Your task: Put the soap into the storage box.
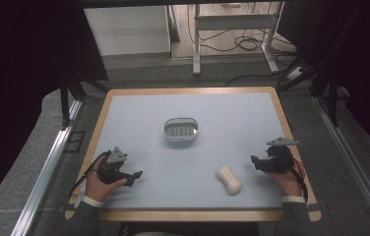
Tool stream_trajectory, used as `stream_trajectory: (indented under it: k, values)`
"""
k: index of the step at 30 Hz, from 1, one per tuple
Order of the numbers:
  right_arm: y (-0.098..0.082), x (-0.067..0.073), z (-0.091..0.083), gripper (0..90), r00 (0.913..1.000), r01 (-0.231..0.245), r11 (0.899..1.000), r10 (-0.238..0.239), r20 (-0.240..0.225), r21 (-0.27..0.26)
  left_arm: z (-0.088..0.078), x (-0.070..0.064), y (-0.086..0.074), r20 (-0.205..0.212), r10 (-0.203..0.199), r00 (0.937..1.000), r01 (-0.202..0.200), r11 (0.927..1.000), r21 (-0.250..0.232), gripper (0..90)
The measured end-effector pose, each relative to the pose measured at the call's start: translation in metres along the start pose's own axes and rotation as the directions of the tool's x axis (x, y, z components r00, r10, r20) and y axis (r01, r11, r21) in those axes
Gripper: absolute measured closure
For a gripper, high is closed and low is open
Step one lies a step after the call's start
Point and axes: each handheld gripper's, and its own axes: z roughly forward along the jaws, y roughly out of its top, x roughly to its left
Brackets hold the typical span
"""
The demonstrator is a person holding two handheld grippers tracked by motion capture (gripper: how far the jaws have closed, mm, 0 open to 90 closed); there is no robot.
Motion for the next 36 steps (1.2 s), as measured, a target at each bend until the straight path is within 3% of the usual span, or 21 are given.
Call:
stream_trajectory:
  k: [8,12,15,18,19,23,24,33,36]
  values:
    - [0.002,0.002,-0.012,18.0,0.9998,0.004,1.0,-0.005,-0.017,-0.024,0.0,0.003,0.002,0.003,-0.008,1.0,0.008,0.9999,-0.007,9.6]
    - [0.008,0.012,-0.021,20.3,0.9999,0.011,1.0,-0.012,-0.008,-0.021,0.0,0.002,0.002,0.007,-0.004,1.0,0.004,0.9999,0.01,9.6]
    - [0.014,0.019,-0.024,20.8,0.9986,0.026,1.0,-0.026,-0.046,-0.011,0.0,0.003,0.002,0.008,-0.008,0.9999,0.008,0.9998,0.019,9.6]
    - [0.019,0.029,-0.026,21.3,0.9963,0.023,1.0,-0.022,-0.084,0.018,0.0,0.003,0.002,0.012,-0.009,0.9999,0.009,0.9998,0.019,9.6]
    - [0.022,0.035,-0.028,21.4,0.9956,0.039,0.998,-0.034,-0.088,0.05,0.0,0.003,0.001,0.014,-0.007,0.9999,0.006,0.9998,0.02,9.6]
    - [0.025,0.044,-0.029,21.5,0.9933,0.059,0.994,-0.049,-0.105,0.095,-0.001,0.003,0.001,0.018,-0.005,0.9998,0.005,0.9998,0.022,9.5]
    - [0.026,0.052,-0.029,21.5,0.9908,0.079,0.99,-0.065,-0.119,0.118,-0.001,0.003,0.001,0.02,-0.005,0.9998,0.004,0.9998,0.022,9.5]
    - [0.027,0.064,-0.029,23.5,0.9847,0.078,0.985,-0.052,-0.167,0.156,-0.001,0.003,0.001,0.02,-0.011,0.9997,0.011,0.9997,0.022,9.6]
    - [0.027,0.07,-0.03,23.8,0.9797,0.104,0.98,-0.072,-0.187,0.171,0.001,0.003,0.001,0.018,-0.003,0.9998,0.002,0.9995,0.03,9.5]
